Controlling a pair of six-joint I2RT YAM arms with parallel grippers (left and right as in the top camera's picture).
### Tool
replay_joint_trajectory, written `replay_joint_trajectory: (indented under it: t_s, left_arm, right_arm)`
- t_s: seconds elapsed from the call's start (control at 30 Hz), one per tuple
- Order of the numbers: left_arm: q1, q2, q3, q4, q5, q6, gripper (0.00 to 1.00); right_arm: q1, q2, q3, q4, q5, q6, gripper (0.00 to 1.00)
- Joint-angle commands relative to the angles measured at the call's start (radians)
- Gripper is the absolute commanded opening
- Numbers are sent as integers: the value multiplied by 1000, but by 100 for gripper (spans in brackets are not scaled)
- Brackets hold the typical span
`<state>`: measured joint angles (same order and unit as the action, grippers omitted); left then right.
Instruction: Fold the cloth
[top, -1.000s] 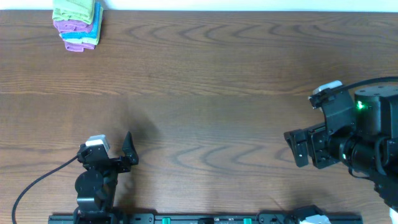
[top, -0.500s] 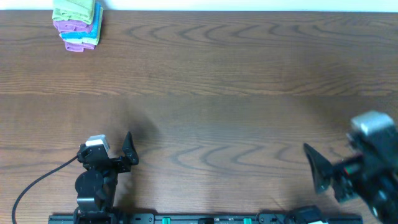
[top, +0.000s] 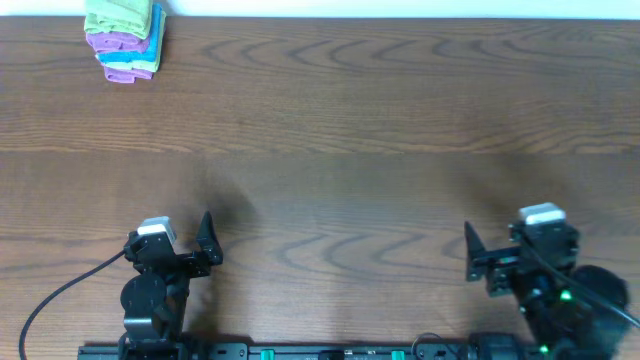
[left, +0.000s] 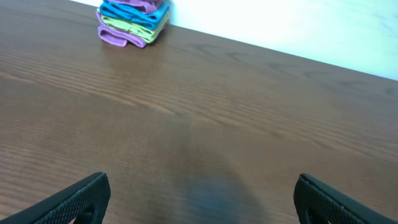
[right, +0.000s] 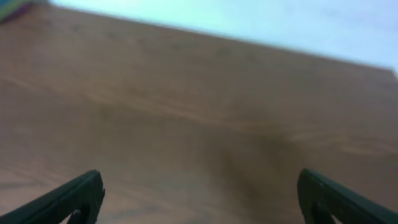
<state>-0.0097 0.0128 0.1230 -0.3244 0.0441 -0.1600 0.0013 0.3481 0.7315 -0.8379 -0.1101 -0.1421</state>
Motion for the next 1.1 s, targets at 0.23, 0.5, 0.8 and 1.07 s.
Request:
replay_joint_trajectory:
  t_s: [0.23, 0.5, 0.8, 1.07]
  left_arm:
    - [-4, -8, -24, -3, -18, 6, 95]
    - [-4, -8, -24, -3, -18, 6, 95]
    - [-4, -8, -24, -3, -18, 6, 95]
    - [-4, -8, -24, -3, -18, 6, 95]
  right_arm:
    - [-9, -275, -369, 83, -30, -12, 99]
    - [2, -343, -516, 84, -29, -12, 99]
    - [8, -343, -567, 85, -29, -9, 99]
    - [7, -343, -567, 85, -29, -9, 99]
